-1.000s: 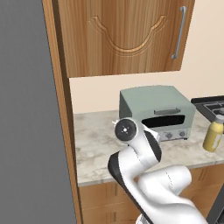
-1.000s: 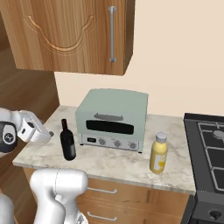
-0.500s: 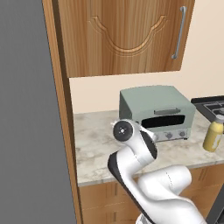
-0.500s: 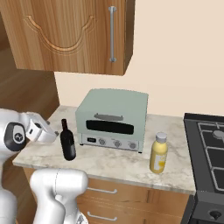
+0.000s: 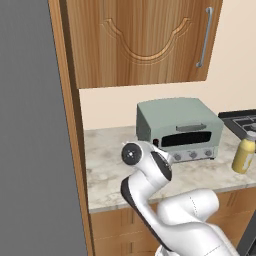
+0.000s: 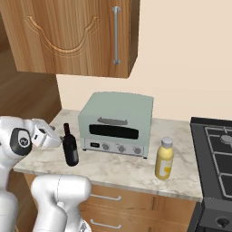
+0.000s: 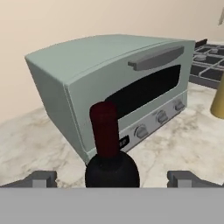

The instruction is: There is a wine glass and glass cup on the dining counter. Place the wine bottle next to the wine glass and the juice bottle next to the glass cup.

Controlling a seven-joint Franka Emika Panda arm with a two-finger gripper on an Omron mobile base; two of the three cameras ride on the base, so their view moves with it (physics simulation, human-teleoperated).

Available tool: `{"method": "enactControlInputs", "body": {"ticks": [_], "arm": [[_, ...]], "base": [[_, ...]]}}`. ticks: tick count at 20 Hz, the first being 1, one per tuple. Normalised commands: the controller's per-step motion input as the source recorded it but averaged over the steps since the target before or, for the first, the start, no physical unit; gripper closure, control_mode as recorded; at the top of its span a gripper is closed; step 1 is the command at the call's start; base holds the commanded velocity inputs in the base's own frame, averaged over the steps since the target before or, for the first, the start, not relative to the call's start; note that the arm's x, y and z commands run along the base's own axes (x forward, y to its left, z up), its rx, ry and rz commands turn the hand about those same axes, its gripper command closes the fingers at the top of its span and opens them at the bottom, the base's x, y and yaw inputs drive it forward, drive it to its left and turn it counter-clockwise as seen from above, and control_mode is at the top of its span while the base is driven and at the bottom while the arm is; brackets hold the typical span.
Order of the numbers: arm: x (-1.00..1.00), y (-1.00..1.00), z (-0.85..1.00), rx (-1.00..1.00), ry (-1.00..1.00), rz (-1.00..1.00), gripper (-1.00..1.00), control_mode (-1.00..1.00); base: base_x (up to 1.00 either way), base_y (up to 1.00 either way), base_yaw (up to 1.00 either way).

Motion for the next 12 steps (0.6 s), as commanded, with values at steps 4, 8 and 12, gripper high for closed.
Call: {"method": "enactControlInputs", "body": {"ticks": [4, 8, 12], "arm": [[0.14, 0.01, -0.16, -0.07, 0.0, -0.09, -1.0, -1.0], [0.17, 0.05, -0.18, -0.06, 0.0, -0.09, -1.0, -1.0], [0.03, -0.05, -0.07, -0.07, 0.0, -0.1, -1.0, -1.0]], "base": [[0.0, 0.0, 0.0], [0.0, 0.0, 0.0], [0.0, 0.0, 0.0]]}}
